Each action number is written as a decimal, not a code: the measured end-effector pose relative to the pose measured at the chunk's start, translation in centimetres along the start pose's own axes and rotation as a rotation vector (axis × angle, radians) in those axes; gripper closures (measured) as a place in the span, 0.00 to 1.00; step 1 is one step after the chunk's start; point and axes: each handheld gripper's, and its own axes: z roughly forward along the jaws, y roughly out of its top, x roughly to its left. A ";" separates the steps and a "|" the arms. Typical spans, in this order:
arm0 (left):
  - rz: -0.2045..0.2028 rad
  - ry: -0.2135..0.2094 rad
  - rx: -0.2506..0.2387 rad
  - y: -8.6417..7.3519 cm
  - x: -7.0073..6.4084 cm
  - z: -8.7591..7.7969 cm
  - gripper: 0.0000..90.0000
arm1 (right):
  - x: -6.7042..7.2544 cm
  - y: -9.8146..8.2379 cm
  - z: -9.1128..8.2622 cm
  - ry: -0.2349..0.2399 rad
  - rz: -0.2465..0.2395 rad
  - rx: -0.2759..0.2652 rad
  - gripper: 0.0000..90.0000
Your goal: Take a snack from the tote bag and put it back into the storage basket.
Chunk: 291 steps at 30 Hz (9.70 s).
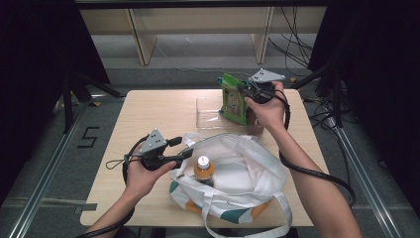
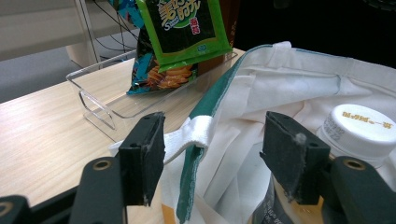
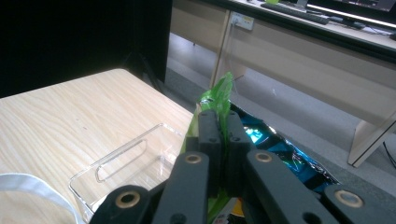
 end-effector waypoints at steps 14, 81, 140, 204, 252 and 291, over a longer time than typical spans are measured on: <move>0.004 -0.001 0.000 0.1 0.0 0.0 0.43 | 0.0 0.0 0.8 0.012 0.021 0.031 0.99; 0.004 -0.016 0.006 -0.1 -0.2 0.2 0.43 | 0.8 -1.2 3.4 0.021 -0.084 0.138 0.95; 0.002 -0.014 -0.010 0.1 -0.2 0.0 0.43 | 0.9 0.0 -0.5 -0.016 -0.022 0.228 0.86; 0.006 -0.023 -0.001 0.0 -0.3 0.2 0.43 | 0.5 0.4 1.7 -0.048 -0.042 0.398 1.00; -0.042 -0.020 -0.089 0.8 0.2 -1.1 0.39 | 0.0 -1.0 -6.7 0.049 0.059 0.174 0.71; -0.035 -0.031 -0.117 1.6 -0.6 -1.0 0.39 | -2.5 -8.1 -15.4 -0.037 0.198 0.171 0.59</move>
